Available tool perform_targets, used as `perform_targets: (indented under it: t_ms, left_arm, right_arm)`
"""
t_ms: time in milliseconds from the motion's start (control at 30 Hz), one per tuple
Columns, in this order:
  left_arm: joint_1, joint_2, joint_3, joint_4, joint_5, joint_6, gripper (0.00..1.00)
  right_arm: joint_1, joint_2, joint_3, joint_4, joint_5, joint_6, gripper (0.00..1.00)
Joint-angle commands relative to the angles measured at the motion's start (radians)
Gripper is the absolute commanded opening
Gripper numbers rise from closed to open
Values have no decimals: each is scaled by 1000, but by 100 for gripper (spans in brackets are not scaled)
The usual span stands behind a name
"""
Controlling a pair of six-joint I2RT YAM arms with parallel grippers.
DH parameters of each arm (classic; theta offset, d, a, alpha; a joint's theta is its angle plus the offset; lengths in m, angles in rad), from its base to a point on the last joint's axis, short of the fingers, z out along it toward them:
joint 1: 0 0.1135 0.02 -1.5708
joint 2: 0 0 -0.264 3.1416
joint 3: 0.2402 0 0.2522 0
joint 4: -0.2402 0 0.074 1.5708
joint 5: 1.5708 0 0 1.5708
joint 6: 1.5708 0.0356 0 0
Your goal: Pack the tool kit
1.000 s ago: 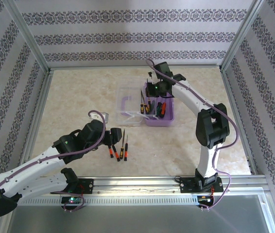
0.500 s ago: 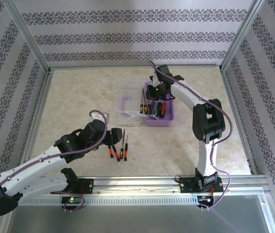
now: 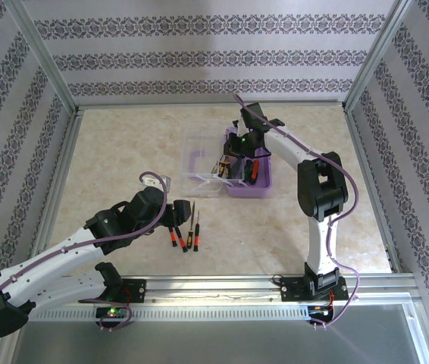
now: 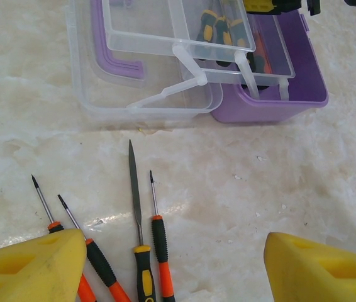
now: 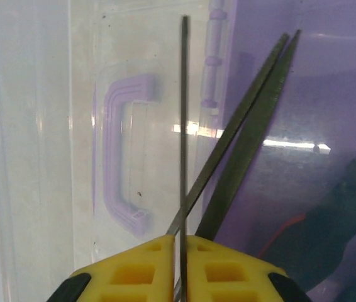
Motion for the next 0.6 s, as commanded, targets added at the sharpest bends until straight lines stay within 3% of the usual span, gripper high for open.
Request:
perform_targets:
  t_ms: [0,367,567]
  left_arm:
    - [14,-17,1,-14,6,-16,75]
    - [16,-16,0,-21,-4,-26,81]
    - [20,22,-6,-37,-23,-54,85]
  right_arm:
    - [-12,5,19,8,-11,16,20]
    - [-19,-135,17,-38,90,-4,43]
    - [-25,-267,-28,-31,107,-11,43]
